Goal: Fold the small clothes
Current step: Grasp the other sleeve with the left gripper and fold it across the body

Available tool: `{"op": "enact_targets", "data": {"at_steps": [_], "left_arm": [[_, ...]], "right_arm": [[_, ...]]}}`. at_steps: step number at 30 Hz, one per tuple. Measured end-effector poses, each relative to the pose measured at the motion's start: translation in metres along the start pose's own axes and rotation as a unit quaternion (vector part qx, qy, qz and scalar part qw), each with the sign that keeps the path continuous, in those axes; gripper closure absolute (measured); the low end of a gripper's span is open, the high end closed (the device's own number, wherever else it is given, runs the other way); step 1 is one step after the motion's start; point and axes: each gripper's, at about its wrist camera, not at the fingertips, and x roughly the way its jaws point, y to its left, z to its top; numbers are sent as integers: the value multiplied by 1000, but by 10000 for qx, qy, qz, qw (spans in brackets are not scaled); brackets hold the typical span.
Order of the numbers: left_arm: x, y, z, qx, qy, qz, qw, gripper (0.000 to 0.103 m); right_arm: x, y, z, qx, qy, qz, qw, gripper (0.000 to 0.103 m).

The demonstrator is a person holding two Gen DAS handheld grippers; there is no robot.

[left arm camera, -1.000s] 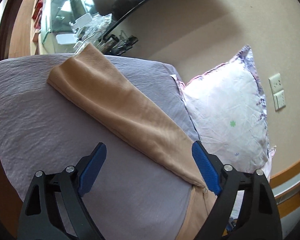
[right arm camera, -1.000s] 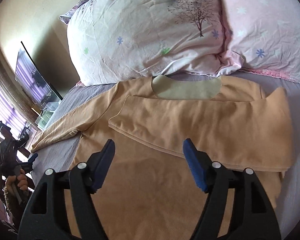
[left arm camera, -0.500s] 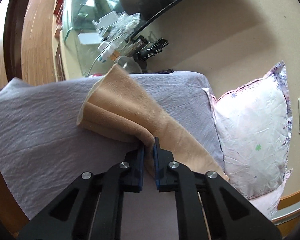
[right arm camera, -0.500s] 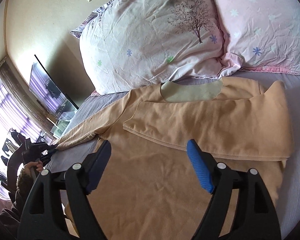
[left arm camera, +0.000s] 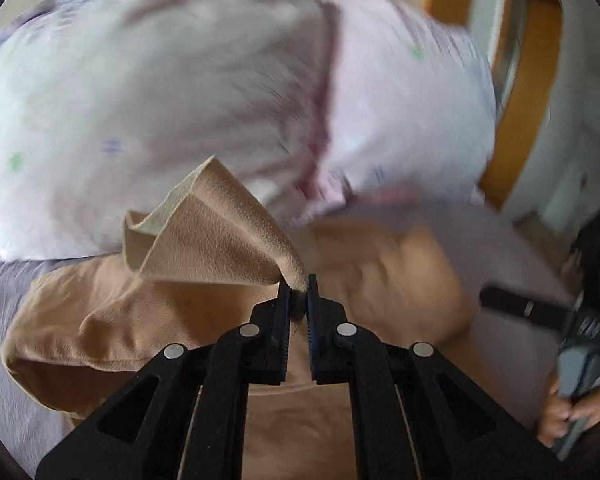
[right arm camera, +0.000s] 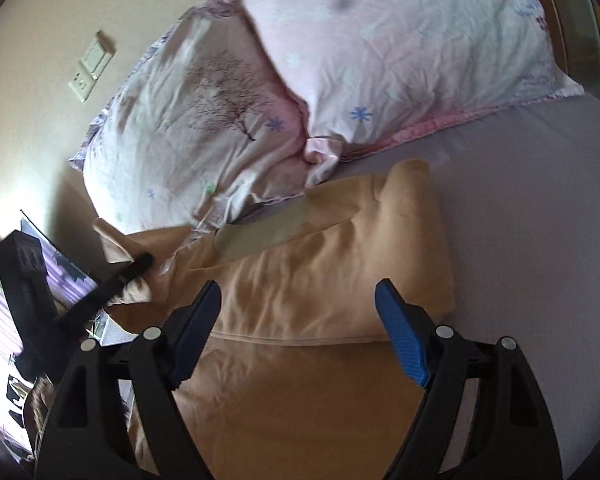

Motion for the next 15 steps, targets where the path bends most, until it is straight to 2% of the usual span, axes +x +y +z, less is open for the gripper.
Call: {"op": "enact_targets", "data": {"at_steps": [2,3,4,5,7,8,9,11,12,14,15], "left_arm": [[34,-54,-23,959,389,252,9943,96],[39,-71,-35,1324,393,472,9893,96],[35,-80,-44,1567,337,587,9853,90],[27,-81,-47,1647,266,510,9847,84],[1,-70,-50,1523,104,297,9878,53],[-17,-58,-49,1381,-47,200,9902,44],[-29,-43,-44,1254,-192,200,9917,30],[-48,-8,-35,936,-431,616,9928,27],[-53,16,-32,727,-444,851,9927,27],[-57,54,-31,264,-318,1197,9920,27],[-57,70,-35,23,-228,1225,9922,27]], "right_arm": [[4,-19,3,266,105,-126,9995,24],[4,-27,5,399,158,-136,9990,24],[4,-32,6,473,190,-126,9986,24],[4,-35,6,494,203,-120,9985,24],[6,-35,10,443,224,-125,9987,28],[10,-34,12,396,283,-69,9988,33],[13,-32,13,371,345,-8,9987,37],[28,-24,17,265,571,15,9980,51],[35,-21,19,177,648,-84,9977,52],[52,-16,22,30,800,-308,9963,60],[60,-15,22,16,899,-359,9953,62]]}}
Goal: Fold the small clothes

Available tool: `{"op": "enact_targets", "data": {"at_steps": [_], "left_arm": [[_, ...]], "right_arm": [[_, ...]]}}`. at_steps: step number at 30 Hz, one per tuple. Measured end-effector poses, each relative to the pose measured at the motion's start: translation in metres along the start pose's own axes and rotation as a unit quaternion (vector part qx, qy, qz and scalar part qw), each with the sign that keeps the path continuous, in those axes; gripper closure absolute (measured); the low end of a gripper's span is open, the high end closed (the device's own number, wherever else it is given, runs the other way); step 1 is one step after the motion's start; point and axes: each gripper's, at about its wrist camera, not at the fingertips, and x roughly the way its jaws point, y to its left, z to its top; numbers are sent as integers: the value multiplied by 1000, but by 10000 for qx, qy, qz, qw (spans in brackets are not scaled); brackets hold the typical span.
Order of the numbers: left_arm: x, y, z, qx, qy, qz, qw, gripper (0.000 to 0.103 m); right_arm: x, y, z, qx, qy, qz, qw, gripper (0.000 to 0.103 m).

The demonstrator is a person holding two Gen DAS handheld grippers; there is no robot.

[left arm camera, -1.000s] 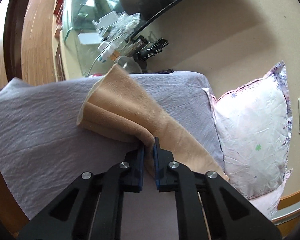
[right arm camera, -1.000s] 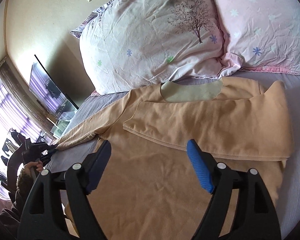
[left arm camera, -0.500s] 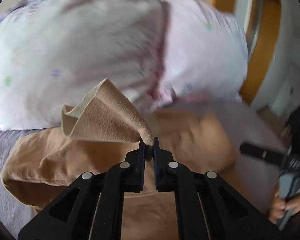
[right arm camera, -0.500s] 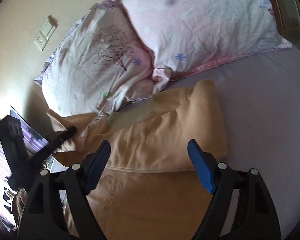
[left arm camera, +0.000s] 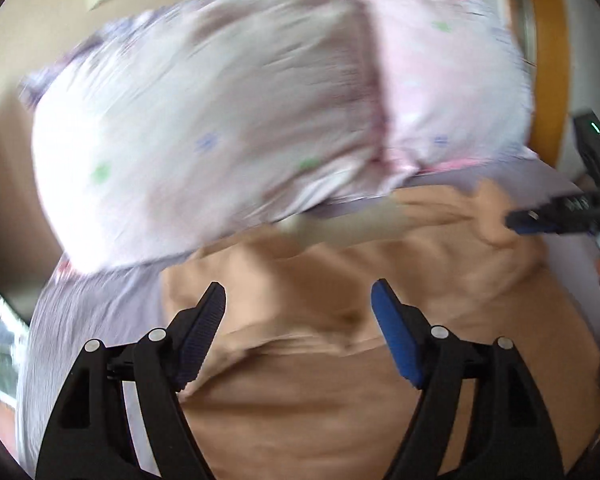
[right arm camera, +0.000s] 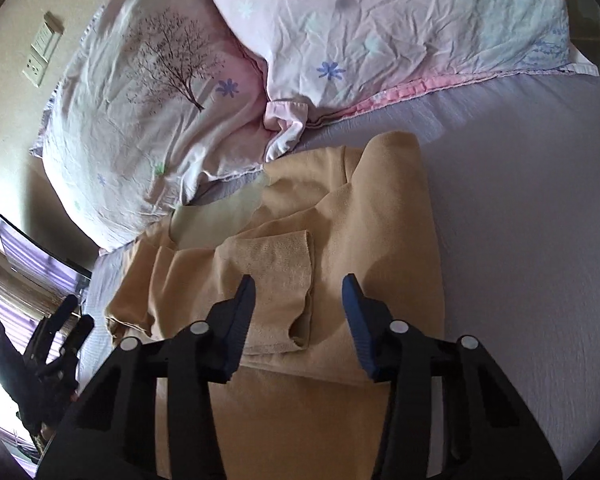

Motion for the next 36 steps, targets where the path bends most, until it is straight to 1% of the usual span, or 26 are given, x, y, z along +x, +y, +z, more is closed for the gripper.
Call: {"op": "enact_targets", "data": {"at_steps": [2,4,6,7,8,9,10,12,13,14,15,16,17,18,20,21,22,24,25,26,28,29,30,32,34,36], "left_arm": [[8,26,-8,-367,225,-22,9991,27],[18,43,-17,-610,425,-150,9971,27],[25,51,-26,-729,568,-211,9955,27],[29,51,-28,-730,627,-239,9951,27],[33,51,-31,-708,699,-221,9948,27],[38,48,-35,-685,770,-203,9945,27],[42,50,-38,-686,841,-214,9939,27],[51,52,-40,-737,982,-263,9921,27],[52,52,-43,-758,1014,-274,9916,27],[54,52,-44,-758,1014,-269,9916,27],[54,52,-46,-748,1000,-270,9918,27],[53,51,-47,-740,1000,-303,9918,27],[51,50,-47,-739,986,-404,9916,27],[51,48,-47,-712,980,-442,9916,27],[52,43,-48,-597,994,-381,9925,27],[53,42,-49,-564,996,-355,9928,27],[53,41,-49,-560,992,-354,9929,27],[52,42,-51,-581,993,-372,9927,27],[52,42,-51,-587,996,-372,9926,27],[52,43,-51,-593,997,-370,9926,27],[52,42,-52,-578,992,-347,9928,27],[52,41,-52,-561,981,-334,9930,27],[50,41,-53,-567,957,-335,9932,27],[38,43,-56,-662,895,-416,9929,27],[15,48,-60,-751,710,-612,9928,27],[-19,54,-69,-780,464,-849,9923,26]], "right_arm": [[19,2,1,-1,265,-64,9996,70],[33,5,-1,-77,470,-176,9987,74],[36,12,-5,-257,411,-308,9983,75],[37,15,-6,-343,430,-344,9979,90],[39,18,-7,-393,495,-273,9976,100],[41,20,-9,-429,545,-211,9974,100],[40,23,-10,-527,460,-226,9973,101],[26,34,-8,-806,41,-324,9962,101],[14,37,-4,-852,-241,-351,9955,101],[-5,39,1,-874,-649,-371,9934,101],[-19,41,5,-871,-962,-498,9903,101],[-35,40,8,-859,-1339,-825,9838,101],[-39,36,11,-792,-1432,-1019,9812,101],[-36,29,13,-681,-1305,-1162,9823,101],[-12,12,13,-455,-646,-1396,9871,97],[-9,6,12,-354,-542,-1514,9864,96],[-11,3,9,-272,-599,-1559,9856,93],[-27,6,5,-223,-934,-1295,9869,79],[-33,9,5,-268,-1062,-1117,9877,66],[-38,16,3,-372,-1153,-923,9883,61],[-35,27,2,-576,-1018,-731,9904,61],[-28,29,2,-617,-830,-658,9925,59],[-20,26,3,-557,-581,-648,9946,57],[-1,8,0,-226,-7,-645,9977,58],[-15,3,-8,-147,-91,-412,9990,59],[-38,0,-24,-140,-228,-147,9995,52]]}}
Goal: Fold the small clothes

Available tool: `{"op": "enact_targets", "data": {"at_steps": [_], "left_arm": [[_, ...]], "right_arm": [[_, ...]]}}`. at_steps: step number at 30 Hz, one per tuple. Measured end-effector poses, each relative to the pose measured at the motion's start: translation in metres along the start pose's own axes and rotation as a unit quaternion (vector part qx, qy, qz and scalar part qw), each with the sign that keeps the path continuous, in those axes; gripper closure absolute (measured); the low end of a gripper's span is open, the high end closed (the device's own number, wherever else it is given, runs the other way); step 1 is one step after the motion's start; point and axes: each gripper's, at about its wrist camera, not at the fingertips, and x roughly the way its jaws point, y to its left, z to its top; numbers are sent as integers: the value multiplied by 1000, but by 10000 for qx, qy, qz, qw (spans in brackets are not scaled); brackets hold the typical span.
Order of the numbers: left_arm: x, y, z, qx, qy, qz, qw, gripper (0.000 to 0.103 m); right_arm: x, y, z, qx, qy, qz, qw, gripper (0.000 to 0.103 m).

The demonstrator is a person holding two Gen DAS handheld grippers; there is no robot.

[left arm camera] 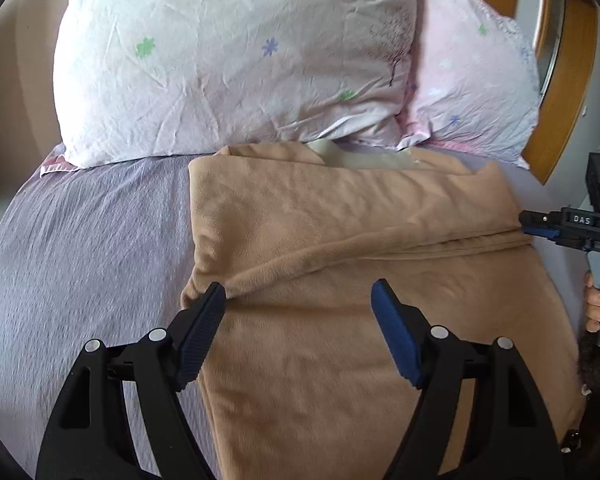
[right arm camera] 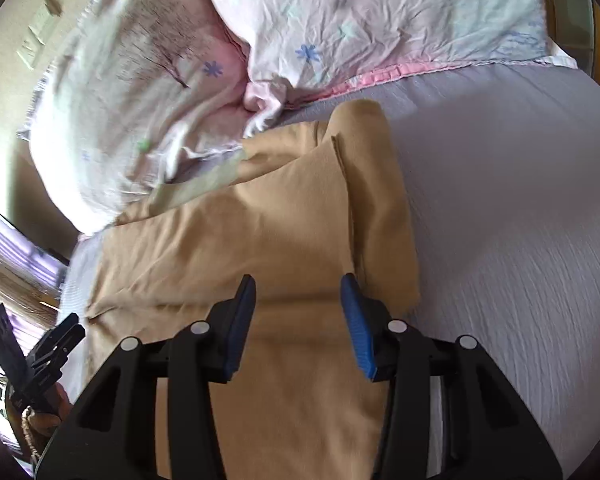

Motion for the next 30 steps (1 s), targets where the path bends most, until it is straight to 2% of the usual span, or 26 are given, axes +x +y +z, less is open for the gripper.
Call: {"op": "enact_targets", "data": {"at_steps": [2,3,5,7,9,11,14,17,21,23,24,25,26,27,28,29,30], "left_arm": [[-38,3,-18,-5,-202,-263,9994,12],[-57,4,-29,3,-318,-407,9987,3],[-95,7,-55,103,-502,-814,9954,1],[-122,17,-84,101,-568,-1207,9910,1],[-139,29,-113,-46,-513,-1548,9866,1],[-147,38,-144,-260,-370,-1714,9842,1],[-136,51,-181,-702,10,-1837,9805,1],[-116,53,-201,-1010,306,-1975,9746,3],[-91,52,-207,-1294,499,-2054,9688,20],[-76,54,-208,-1494,702,-2068,9644,28],[-71,54,-208,-1591,780,-2079,9620,37],[-67,54,-209,-1695,834,-2156,9580,52],[-65,56,-210,-1840,855,-2297,9519,60],[-65,60,-212,-2018,819,-2475,9441,79],[-67,64,-213,-2200,743,-2692,9347,94],[-71,68,-212,-2375,688,-2869,9255,95],[-77,70,-211,-2424,642,-2928,9227,98]], "right_arm": [[-33,-4,-23,-222,-240,473,9983,34],[-50,-8,-37,-377,-375,717,9960,29],[-87,-16,-73,-704,-598,1178,9887,15],[-115,-29,-114,-950,-621,1622,9802,11],[-135,-46,-153,-1063,-460,1885,9752,10],[-145,-60,-188,-1011,-157,1958,9753,10],[-145,-85,-227,-692,220,1778,9814,10],[-124,-102,-237,-375,442,1705,9837,10],[-93,-105,-234,-158,548,2062,9769,11],[-78,-102,-235,-130,643,2185,9736,20],[-73,-102,-236,-105,689,2245,9720,28],[-70,-102,-239,-82,738,2356,9690,59],[-67,-100,-241,-93,746,2536,9644,87],[-68,-99,-244,-145,767,2639,9614,96],[-72,-96,-246,-239,744,2678,9603,96],[-78,-94,-247,-324,696,2766,9579,97],[-85,-91,-246,-397,639,2844,9558,97]]}}
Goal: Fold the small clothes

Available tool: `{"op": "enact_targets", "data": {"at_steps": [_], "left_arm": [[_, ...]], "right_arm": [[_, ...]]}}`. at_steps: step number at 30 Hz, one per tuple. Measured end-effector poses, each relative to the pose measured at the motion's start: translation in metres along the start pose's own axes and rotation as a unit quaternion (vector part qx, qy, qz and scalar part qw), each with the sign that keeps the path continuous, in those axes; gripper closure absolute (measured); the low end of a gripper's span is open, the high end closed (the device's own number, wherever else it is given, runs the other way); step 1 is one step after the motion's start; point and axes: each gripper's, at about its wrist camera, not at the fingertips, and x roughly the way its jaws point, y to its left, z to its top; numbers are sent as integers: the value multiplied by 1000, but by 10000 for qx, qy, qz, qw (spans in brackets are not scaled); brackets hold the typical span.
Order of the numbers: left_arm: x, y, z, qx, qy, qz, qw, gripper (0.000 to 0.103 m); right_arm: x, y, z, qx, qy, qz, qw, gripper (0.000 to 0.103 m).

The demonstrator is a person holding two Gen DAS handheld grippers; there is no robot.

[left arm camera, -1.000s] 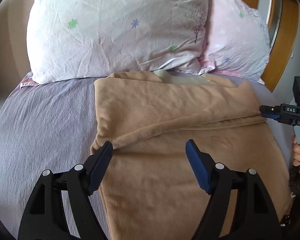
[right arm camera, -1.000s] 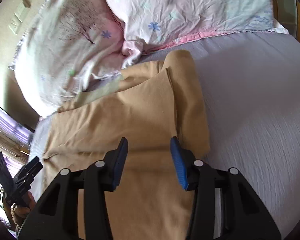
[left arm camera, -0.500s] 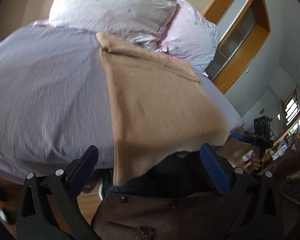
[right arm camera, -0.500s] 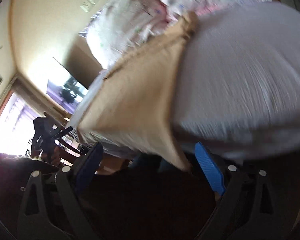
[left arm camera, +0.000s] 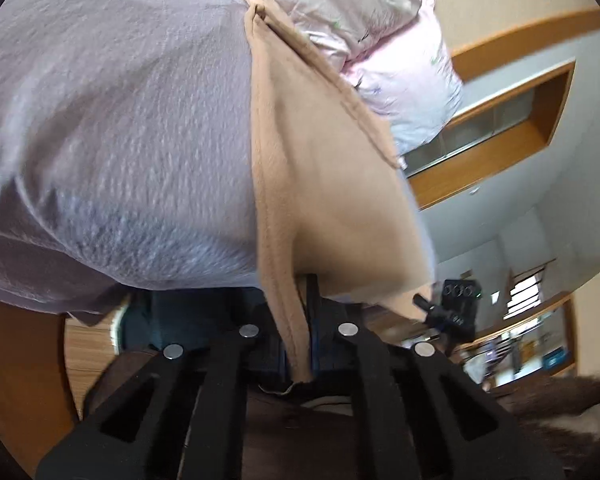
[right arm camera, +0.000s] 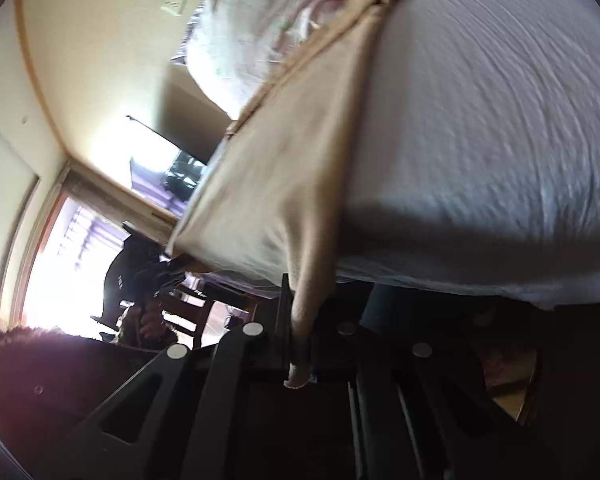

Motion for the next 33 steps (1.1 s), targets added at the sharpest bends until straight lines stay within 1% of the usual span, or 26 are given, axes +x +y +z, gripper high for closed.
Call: {"op": "enact_targets", "data": {"at_steps": [3,5,7,8,9,10,11,13,14,16,17,18,20,22,26,28,29,30,31,32,33], "left_arm": [[-15,-21,9,135,-166,-169,9996,98],[-22,-38,29,279,-381,-311,9984,98],[-25,-53,56,489,-593,-260,9967,98],[-23,-61,78,588,-705,-226,9955,98],[-20,-65,95,644,-796,-194,9946,98],[-15,-70,120,664,-945,-158,9932,98],[-13,-70,138,645,-1038,-154,9924,98],[2,-67,181,525,-1212,-49,9912,98],[17,-63,204,418,-1250,65,9913,98],[49,-51,241,210,-1171,281,9925,98],[66,-43,258,114,-1115,431,9928,99],[80,-34,272,16,-1067,564,9927,98],[102,-15,293,-280,-985,669,9925,99],[112,-4,304,-458,-975,696,9917,99],[113,5,323,-597,-1103,688,9897,99],[112,14,330,-750,-1164,612,9885,98],[112,20,334,-907,-1173,555,9874,98],[113,25,339,-1053,-1149,480,9866,98],[118,29,343,-1195,-1092,410,9860,98],[122,34,347,-1349,-1030,380,9848,97],[121,38,349,-1432,-1033,360,9836,95]], "right_arm": [[-20,23,12,-322,-247,126,9991,97],[-30,40,33,-569,-516,229,9968,97],[-33,55,60,-827,-770,282,9932,97],[-33,63,83,-975,-937,303,9903,97],[-32,68,101,-1042,-1084,290,9882,97],[-26,71,116,-1057,-1194,275,9868,97],[-21,71,140,-1015,-1396,217,9848,97],[-8,64,179,-847,-1660,32,9825,97],[8,56,207,-668,-1767,-145,9819,97],[31,30,245,-234,-1831,-448,9818,97],[47,12,266,80,-1799,-630,9816,97],[59,-2,280,297,-1744,-774,9812,97],[82,-29,303,691,-1610,-994,9795,97],[98,-44,320,870,-1581,-1121,9772,97],[117,-60,346,1150,-1670,-1260,9711,97],[125,-67,354,1305,-1663,-1348,9681,97],[131,-72,358,1445,-1632,-1442,9653,96],[136,-77,362,1580,-1600,-1510,9626,94],[142,-84,364,1796,-1524,-1612,9584,80],[145,-88,366,1943,-1512,-1604,9558,68],[145,-91,365,2040,-1558,-1475,9552,64]]}}
